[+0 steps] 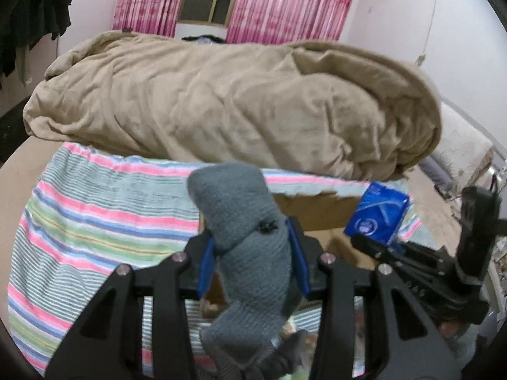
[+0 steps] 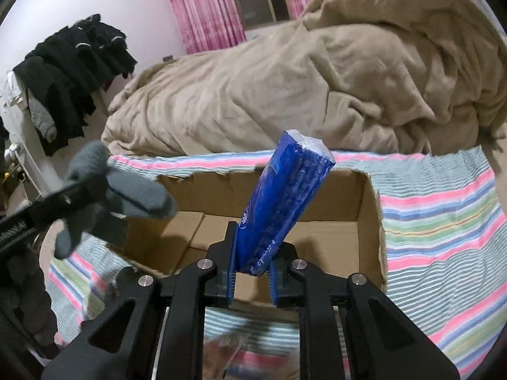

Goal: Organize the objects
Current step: 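Lower the blue tissue pack into the box and open the right tool while the left tool carries the glove, then drop the grey glove into the box and open the left tool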

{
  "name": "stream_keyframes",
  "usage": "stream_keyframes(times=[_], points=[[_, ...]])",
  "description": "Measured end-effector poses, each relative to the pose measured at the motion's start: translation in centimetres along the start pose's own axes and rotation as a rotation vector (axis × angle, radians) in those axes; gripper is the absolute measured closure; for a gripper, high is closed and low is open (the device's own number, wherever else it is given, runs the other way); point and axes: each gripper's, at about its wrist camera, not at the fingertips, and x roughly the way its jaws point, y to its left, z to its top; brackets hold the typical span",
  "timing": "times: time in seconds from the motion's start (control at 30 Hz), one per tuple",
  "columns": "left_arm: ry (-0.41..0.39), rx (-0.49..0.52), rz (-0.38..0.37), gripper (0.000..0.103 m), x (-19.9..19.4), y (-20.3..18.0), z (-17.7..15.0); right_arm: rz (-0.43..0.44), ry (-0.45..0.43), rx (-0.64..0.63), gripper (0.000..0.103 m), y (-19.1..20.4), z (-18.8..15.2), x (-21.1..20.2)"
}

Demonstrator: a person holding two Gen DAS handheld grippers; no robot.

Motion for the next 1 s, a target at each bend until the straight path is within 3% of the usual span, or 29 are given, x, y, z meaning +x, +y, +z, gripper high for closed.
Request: stream_keyframes(times=[0.07, 0.23, 0.3, 0.4, 0.47, 0.5, 0.6, 0.67, 0.87, 1.0], points=[[0.018, 0.01, 0.012, 0.06, 1.1, -0.1, -0.3, -0.002, 0.022, 0.031, 0.083, -0.8, 0.1, 0.7], [0.078, -0.013, 0.024, 0.058, 2.9, 0.4, -1.0, 0.006, 0.044, 0.062, 0.066, -1.7, 0.1, 1.2], [0.071, -0.023, 0.022, 0.057, 2.8, 0.6, -1.2, 0.028, 0.043, 0.045, 0.048, -1.3, 0.0, 0.9], [0.083, -0.063, 0.007, 0.056, 2.6, 1.0, -1.3, 0.095, 0.016, 0.011, 0.03, -0.7, -0.6, -0.1], [0.094, -0.089, -0.002, 0.052, 2.4, 1.1, -1.5, 0.118, -0.026, 0.005, 0.023, -0.5, -1.1, -1.0], [0.102, -0.099, -0.014, 0.043, 2.4, 1.1, -1.5, 0.124, -0.045, 0.007, 0.02, -0.5, -1.2, -1.4], [0.116, -0.085, -0.034, 0.029, 1.8, 0.5, -1.7, 0.094, -0.046, 0.054, 0.019, -1.2, -1.6, -2.1], [0.113, -0.06, 0.008, 0.029, 0.9, 0.1, -1.7, 0.078, -0.038, 0.083, 0.019, -1.7, -1.5, -3.0], [0.096, -0.086, 0.015, 0.027, -2.5, 0.2, -1.9, -0.003, -0.051, 0.111, 0.019, -2.4, -0.8, -7.1], [0.046, -0.119, 0.016, 0.017, -5.5, 0.6, -2.5, -0.036, -0.035, 0.125, 0.019, -2.3, -1.1, -9.0]])
